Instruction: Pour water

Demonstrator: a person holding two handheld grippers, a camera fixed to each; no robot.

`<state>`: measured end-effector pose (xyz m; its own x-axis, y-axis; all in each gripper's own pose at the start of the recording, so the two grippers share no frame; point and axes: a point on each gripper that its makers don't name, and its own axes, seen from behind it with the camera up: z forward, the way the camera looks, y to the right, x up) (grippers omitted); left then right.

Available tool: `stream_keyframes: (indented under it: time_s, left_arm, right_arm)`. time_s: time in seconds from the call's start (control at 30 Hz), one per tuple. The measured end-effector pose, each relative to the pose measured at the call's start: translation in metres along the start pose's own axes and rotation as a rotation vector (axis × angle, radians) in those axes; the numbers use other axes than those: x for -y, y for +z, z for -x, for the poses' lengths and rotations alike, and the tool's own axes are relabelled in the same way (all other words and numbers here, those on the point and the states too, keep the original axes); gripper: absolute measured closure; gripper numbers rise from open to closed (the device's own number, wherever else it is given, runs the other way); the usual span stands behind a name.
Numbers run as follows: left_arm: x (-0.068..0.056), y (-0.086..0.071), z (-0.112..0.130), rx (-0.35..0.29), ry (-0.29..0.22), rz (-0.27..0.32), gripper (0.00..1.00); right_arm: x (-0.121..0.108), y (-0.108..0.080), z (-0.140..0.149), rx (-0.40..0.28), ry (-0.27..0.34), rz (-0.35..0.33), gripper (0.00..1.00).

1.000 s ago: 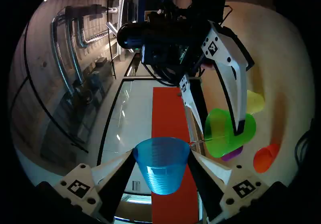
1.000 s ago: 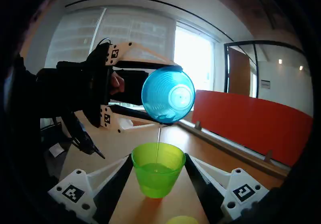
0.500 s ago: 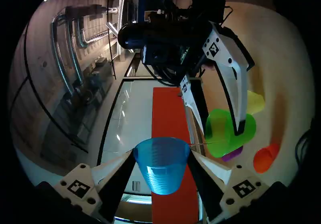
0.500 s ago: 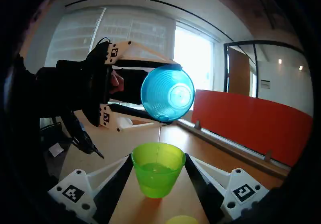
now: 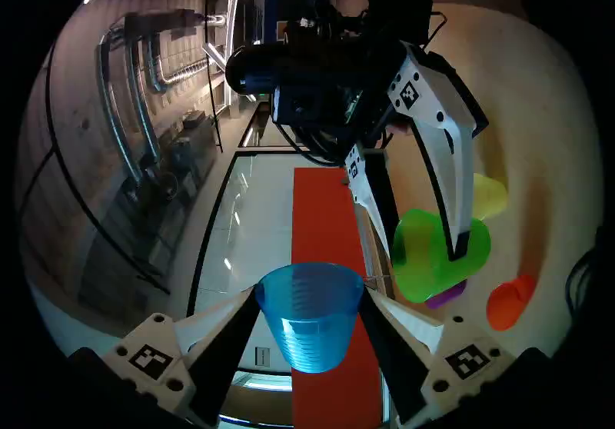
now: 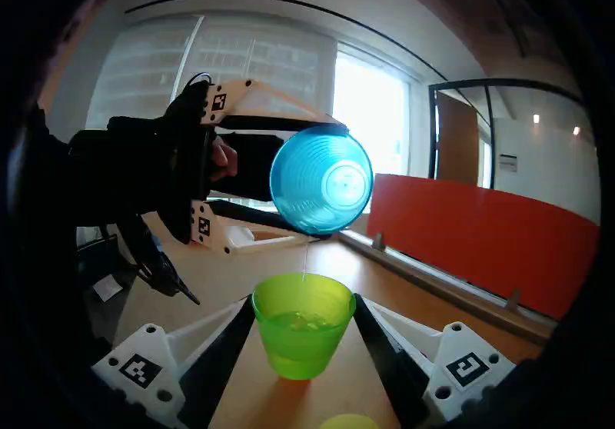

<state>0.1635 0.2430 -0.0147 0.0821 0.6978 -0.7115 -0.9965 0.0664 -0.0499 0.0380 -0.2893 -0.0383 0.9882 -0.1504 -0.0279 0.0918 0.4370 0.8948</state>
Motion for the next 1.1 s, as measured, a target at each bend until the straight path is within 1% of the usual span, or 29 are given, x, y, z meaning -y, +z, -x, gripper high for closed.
stream_keyframes:
  time_s: [0.27, 0.6, 0.7, 0.87, 1.1]
  left_arm:
    - [0.001, 0.002, 0.0, 0.0, 0.0, 0.001, 0.13]
    - [0.0, 0.004, -0.002, -0.004, -0.061, 0.004, 0.13]
    - [0.0, 0.004, 0.0, 0.001, -0.102, 0.001, 0.13]
    - [-0.003, 0.004, 0.006, 0.017, -0.22, -0.003, 0.13]
    - [-0.007, 0.004, 0.013, 0.03, -0.338, -0.01, 0.13]
  right_arm:
    - [-0.001, 0.0, 0.0, -0.001, -0.001, 0.003, 0.06]
    - [0.0, -0.002, -0.001, -0.003, -0.004, 0.009, 0.06]
    - [0.0, -0.003, -0.002, -0.003, -0.004, 0.012, 0.06]
    - [-0.001, -0.004, 0.0, -0.002, 0.003, 0.017, 0.06]
    - [-0.003, -0.004, 0.001, 0.0, 0.005, 0.025, 0.06]
